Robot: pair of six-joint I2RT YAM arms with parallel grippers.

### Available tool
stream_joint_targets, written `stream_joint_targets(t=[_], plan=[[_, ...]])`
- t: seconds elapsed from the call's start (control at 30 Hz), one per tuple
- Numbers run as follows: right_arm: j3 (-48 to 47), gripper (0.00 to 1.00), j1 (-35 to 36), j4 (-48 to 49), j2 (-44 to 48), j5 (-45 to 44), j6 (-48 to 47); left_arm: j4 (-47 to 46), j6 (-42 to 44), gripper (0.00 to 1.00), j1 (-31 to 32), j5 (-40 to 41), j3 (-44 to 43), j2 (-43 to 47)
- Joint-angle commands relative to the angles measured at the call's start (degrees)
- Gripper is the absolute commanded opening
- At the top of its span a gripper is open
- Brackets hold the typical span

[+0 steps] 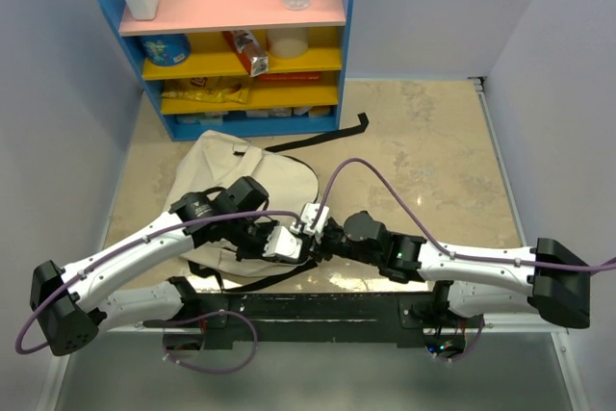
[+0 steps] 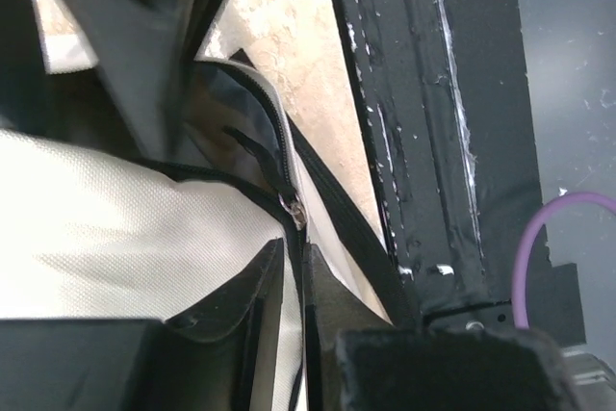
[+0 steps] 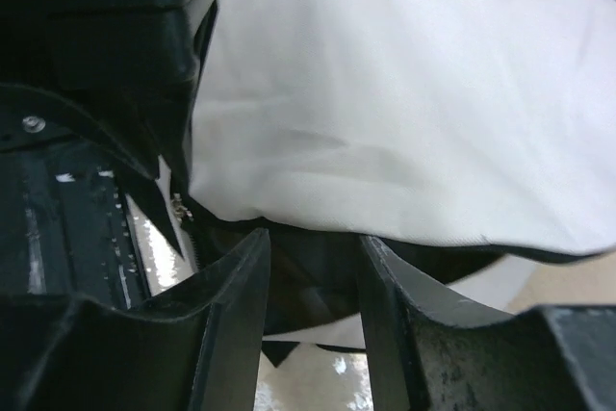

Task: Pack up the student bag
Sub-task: Adjust the student bag at the center of the board.

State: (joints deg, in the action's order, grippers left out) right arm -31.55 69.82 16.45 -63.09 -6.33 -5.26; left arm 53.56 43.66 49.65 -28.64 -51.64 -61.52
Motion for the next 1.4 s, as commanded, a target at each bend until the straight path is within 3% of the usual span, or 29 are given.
stream_joint_targets(t=[0.0,0.23,0.4,0.8,0.97,1.37], plan=[[-4.0,0.45,-0.8,-4.5,-2.9,12.7,-5.8,0.8,0.2,0.18,-0.2,0.4,-1.2,1.8],[-3.1,0.55,-0.8,-3.6,-5.1,18.9,-6.6,0.1,0.0,0.16,-2.2,2.7,-2.3,2.6],[-4.2,0.57,-0.8,-2.9,-7.7,20.9,-7.7,0.8,1.2,0.18,-8.5,0.1,-2.4,2.9],[-3.0,0.57,-1.0,-3.8,-7.8,24.4,-8.2,3.1,2.6,0.34,-22.1,-9.0,-3.8,8.2],[-1.5,0.59,-1.0,-3.8,-4.1,23.0,-7.1,6.0,3.6,0.35,-22.8,-10.5,-5.8,8.0],[-2.7,0.55,-1.4,-3.3,-7.5,22.8,-7.9,6.6,3.5,0.35,-22.8,-10.6,-4.8,8.9]])
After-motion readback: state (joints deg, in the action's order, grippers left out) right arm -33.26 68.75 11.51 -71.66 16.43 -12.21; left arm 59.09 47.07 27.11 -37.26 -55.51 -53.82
